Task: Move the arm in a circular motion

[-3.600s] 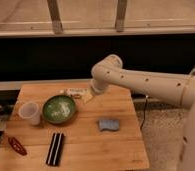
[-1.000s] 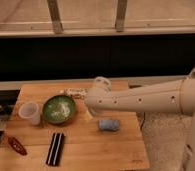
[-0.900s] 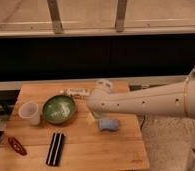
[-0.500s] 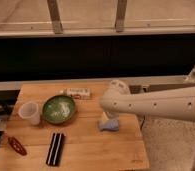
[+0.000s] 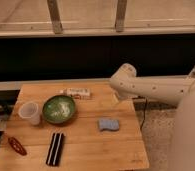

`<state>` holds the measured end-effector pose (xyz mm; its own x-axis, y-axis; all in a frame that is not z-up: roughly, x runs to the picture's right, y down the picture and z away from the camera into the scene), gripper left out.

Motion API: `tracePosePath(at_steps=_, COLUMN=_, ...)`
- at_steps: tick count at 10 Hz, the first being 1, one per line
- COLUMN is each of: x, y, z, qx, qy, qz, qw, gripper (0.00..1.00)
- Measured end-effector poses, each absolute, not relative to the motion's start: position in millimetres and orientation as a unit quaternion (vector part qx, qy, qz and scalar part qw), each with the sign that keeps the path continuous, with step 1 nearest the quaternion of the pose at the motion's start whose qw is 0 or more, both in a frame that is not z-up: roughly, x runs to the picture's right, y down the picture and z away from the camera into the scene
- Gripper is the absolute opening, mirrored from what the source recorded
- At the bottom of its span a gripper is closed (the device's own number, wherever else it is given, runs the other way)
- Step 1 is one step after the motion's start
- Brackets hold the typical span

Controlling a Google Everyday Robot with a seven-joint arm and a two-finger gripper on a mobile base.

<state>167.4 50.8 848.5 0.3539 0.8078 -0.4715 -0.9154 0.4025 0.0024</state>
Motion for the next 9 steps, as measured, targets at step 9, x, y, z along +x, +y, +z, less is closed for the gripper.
tracePosePath(at_steps=9, x=62.0, y=-8.9, z=862.7, qx=-0.142, qy=0.106, qz=0.474, qw=0.863, gripper=0.80)
